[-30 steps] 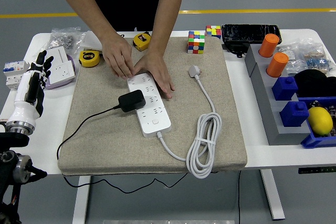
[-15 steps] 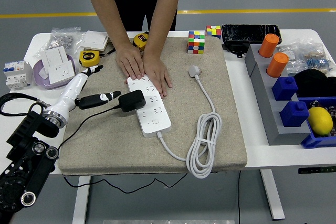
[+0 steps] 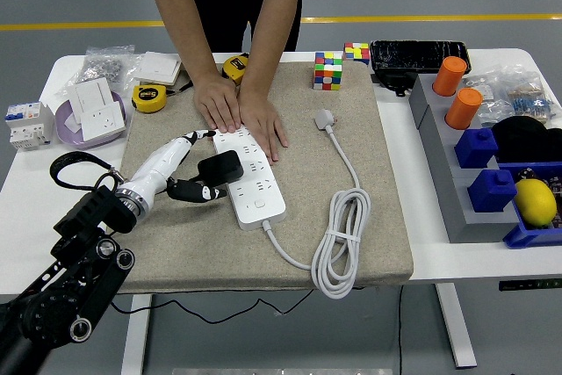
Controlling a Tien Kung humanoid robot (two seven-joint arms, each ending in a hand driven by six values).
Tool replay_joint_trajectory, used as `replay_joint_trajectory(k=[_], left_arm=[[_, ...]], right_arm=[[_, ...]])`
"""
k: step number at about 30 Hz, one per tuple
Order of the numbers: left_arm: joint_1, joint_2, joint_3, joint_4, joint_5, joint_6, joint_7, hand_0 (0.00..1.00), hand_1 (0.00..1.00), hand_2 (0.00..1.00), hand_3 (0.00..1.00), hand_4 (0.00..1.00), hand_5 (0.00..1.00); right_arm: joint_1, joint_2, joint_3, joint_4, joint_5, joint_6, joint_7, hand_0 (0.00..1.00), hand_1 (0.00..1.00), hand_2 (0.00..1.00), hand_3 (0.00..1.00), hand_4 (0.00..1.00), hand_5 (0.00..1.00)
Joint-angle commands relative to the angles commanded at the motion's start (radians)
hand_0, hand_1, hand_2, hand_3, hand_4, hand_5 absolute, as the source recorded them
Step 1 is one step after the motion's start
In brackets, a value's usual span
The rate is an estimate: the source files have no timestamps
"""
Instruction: Pick up the plug,place it near the board,insert it into the board,press the button
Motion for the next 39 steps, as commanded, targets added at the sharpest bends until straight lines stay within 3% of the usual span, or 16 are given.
replay_joint_trajectory(k=[1, 12, 13, 19, 20, 25, 26, 31, 32, 37, 38, 39], left_arm=[[-0.005, -0.006, 0.006, 0.008, -0.003, 0.005, 0.003, 0.967, 0.988, 0.935, 0.891, 0.998, 0.168], [-0.042, -0.043, 0.037, 0.065, -0.017, 0.035, 0.003, 0.928, 0.959, 0.897, 0.867, 0.998, 0.187], [-0.044, -0.044, 0.037, 0.069, -0.018, 0.037, 0.002, 0.837, 0.826, 0.786, 0.802, 0.998, 0.207], [-0.054, -0.046, 0.037, 0.081, -0.014, 0.059, 0.002, 0.837, 0.826, 0.786, 0.802, 0.998, 0.207], [-0.055, -0.046, 0.038, 0.083, -0.011, 0.06, 0.002, 0.712, 0.662, 0.611, 0.63, 0.953, 0.187], [-0.064, -0.046, 0.046, 0.099, 0.023, 0.074, -0.001, 0.712, 0.662, 0.611, 0.63, 0.953, 0.187], [-0.066, -0.046, 0.049, 0.1, 0.036, 0.075, -0.001, 0.567, 0.536, 0.56, 0.582, 0.79, 0.094], [-0.071, -0.046, 0.062, 0.108, 0.071, 0.099, 0.0, 0.567, 0.536, 0.56, 0.582, 0.79, 0.094], [-0.072, -0.046, 0.065, 0.11, 0.07, 0.109, -0.002, 0.442, 0.478, 0.54, 0.578, 0.647, 0.015], [-0.072, -0.046, 0.07, 0.111, 0.084, 0.136, -0.005, 0.442, 0.478, 0.54, 0.578, 0.647, 0.015], [-0.072, -0.046, 0.071, 0.11, 0.088, 0.137, -0.004, 0.395, 0.429, 0.496, 0.572, 0.579, 0.002], [-0.073, -0.046, 0.071, 0.11, 0.092, 0.139, -0.004, 0.395, 0.429, 0.496, 0.572, 0.579, 0.002]], right_arm=[[0.001, 0.0, 0.0, 0.0, -0.002, 0.0, -0.001, 0.834, 0.726, 0.723, 0.763, 0.998, 0.98], [0.001, -0.001, 0.0, 0.0, -0.005, -0.001, -0.004, 0.833, 0.726, 0.723, 0.764, 0.998, 0.981], [0.0, -0.001, 0.002, 0.0, -0.007, -0.001, -0.004, 0.833, 0.725, 0.723, 0.763, 0.998, 0.983], [0.001, -0.001, -0.002, 0.0, -0.008, -0.001, -0.003, 0.833, 0.725, 0.723, 0.763, 0.998, 0.983], [0.001, -0.001, -0.002, 0.0, -0.008, -0.001, -0.003, 0.833, 0.725, 0.723, 0.764, 0.998, 0.983], [0.002, -0.001, -0.005, 0.0, -0.008, 0.0, -0.003, 0.833, 0.725, 0.723, 0.762, 0.998, 0.984], [0.002, -0.001, -0.005, 0.0, -0.008, 0.0, -0.003, 0.833, 0.725, 0.723, 0.762, 0.998, 0.984], [-0.001, -0.002, -0.003, 0.0, -0.01, 0.0, -0.003, 0.833, 0.725, 0.723, 0.762, 0.998, 0.984], [-0.001, -0.001, -0.001, 0.0, -0.01, -0.001, -0.003, 0.833, 0.725, 0.722, 0.763, 0.998, 0.984], [-0.002, -0.001, 0.0, 0.0, -0.011, -0.001, -0.002, 0.833, 0.725, 0.722, 0.763, 0.998, 0.984], [-0.003, -0.001, 0.0, 0.0, -0.012, 0.0, -0.002, 0.832, 0.725, 0.722, 0.763, 0.998, 0.985], [-0.003, -0.002, 0.0, 0.0, -0.012, 0.0, -0.002, 0.832, 0.725, 0.722, 0.763, 0.998, 0.985]])
